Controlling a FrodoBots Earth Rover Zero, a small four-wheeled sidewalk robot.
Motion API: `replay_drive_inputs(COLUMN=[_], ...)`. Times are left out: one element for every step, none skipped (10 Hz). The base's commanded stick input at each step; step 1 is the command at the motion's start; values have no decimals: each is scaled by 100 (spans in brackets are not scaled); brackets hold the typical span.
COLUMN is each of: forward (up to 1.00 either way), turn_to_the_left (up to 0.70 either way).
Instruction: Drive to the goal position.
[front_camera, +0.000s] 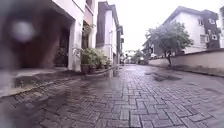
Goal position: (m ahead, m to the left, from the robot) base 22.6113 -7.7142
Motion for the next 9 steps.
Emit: replay_drive_inputs(forward=[70,70,70,70,70,70,70,70,70], turn_to_the_left=[0,0,0,0,0,0,0,0,0])
